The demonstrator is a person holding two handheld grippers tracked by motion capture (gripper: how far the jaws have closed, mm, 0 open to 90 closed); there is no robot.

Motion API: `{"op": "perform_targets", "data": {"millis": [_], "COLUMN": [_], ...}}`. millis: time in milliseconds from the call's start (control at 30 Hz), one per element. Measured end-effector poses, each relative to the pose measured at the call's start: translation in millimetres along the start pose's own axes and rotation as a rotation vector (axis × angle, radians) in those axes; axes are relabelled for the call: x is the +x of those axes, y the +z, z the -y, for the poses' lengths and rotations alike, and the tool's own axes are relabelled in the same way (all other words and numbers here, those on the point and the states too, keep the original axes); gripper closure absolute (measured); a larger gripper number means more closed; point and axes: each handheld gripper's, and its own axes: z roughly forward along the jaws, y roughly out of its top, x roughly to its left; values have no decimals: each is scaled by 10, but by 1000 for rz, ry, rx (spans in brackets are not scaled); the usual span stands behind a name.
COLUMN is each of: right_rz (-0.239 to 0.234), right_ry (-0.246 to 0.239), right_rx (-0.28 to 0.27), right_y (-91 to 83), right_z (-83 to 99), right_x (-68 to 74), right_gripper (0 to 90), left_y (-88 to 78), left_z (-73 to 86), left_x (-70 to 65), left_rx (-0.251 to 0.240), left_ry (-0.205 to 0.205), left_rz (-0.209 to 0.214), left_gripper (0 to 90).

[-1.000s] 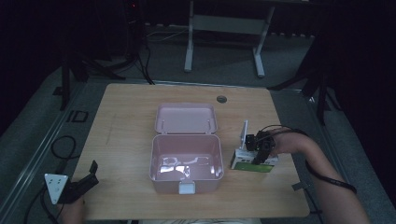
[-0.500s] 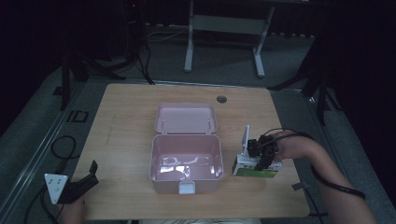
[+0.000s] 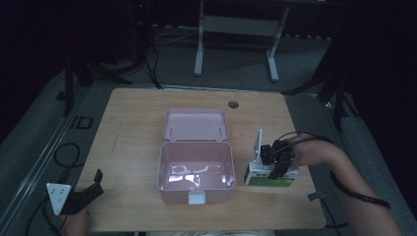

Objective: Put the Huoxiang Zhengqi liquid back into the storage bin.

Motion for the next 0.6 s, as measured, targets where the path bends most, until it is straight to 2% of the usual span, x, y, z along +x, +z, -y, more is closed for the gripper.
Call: {"op": "perform_targets", "data": {"millis": [233,600], "right_rz": [24,50], "right_ry": [-4,-16], "right_rx": [7,-18], "right_y": [-176,-505], "right_z": [-24,-52], "right_x": [33,102], "right_gripper": [617,617], "left_y": [1,1], "left_z": [0,-1], "left_x": [-2,-2], "left_rx": [0,1], "left_ry": [1,2], "left_rz": [1,0], "left_gripper": [2,2]}}
